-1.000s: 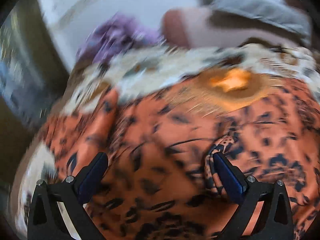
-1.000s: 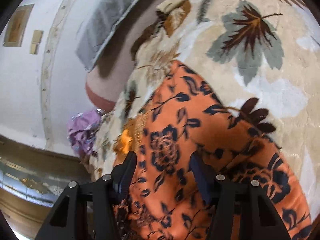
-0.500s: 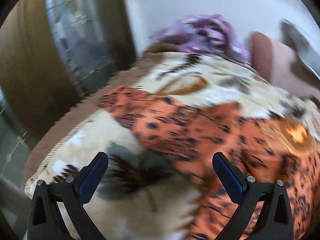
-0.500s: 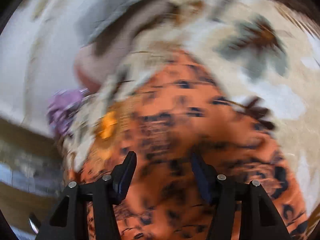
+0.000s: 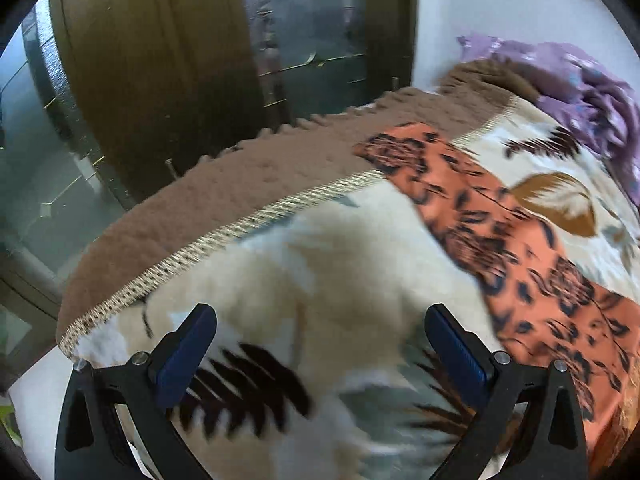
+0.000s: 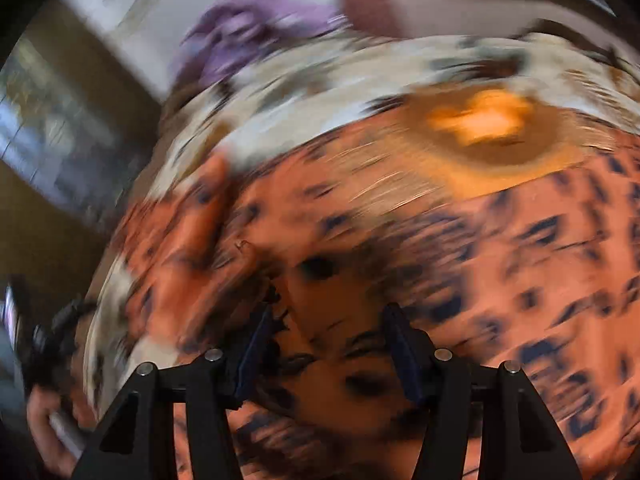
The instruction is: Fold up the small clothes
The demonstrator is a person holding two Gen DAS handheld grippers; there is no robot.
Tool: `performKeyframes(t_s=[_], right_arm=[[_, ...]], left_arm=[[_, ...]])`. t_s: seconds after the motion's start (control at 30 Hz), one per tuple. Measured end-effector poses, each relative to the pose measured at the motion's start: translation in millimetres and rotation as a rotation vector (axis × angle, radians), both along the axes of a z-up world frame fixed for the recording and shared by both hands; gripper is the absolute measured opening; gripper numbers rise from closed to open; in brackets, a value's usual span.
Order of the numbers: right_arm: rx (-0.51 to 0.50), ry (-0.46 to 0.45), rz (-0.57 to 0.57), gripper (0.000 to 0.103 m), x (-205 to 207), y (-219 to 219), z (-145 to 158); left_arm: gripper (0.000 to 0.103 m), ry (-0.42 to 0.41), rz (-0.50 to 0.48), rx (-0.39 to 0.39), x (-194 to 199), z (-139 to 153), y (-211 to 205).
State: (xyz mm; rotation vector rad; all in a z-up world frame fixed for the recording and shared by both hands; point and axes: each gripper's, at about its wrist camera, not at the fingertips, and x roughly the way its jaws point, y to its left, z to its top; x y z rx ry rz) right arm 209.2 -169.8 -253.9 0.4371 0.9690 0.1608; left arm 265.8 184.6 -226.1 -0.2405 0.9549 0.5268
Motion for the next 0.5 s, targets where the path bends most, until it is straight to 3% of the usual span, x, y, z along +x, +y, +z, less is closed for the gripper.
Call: performKeyframes(t_s=[0.1, 0.2, 0.3, 0.43, 0.5], right_arm=[[0.026, -0.052, 0.098, 0.061, -13.3, 24.8, 13.7], [-0.04, -0.076, 0.098, 0.061, -19.0, 37.7, 22.2], [-0.023, -0.085, 0.114, 0.061, -13.8, 52.1, 31.5], [-0.149, -0.118, 0.233, 0.061, 3.9, 105.4, 54.8], [-0.189, -0.123, 0.273, 0.061, 12.3, 130.0, 60.9]], left_arm=[[0.103, 0.005, 0.049, -0.068, 1.9, -4.8, 26.4], [0.103, -0.007, 0.082, -0.14, 5.4, -9.3, 42.0], [0.103, -0.024, 0.113, -0.165, 5.0, -9.8, 46.6], [0.103, -0.056, 0.131, -0.195, 6.3, -9.0, 51.9], [0.103, -0.059, 0.091, -0.255, 15.5, -13.3, 52.8]])
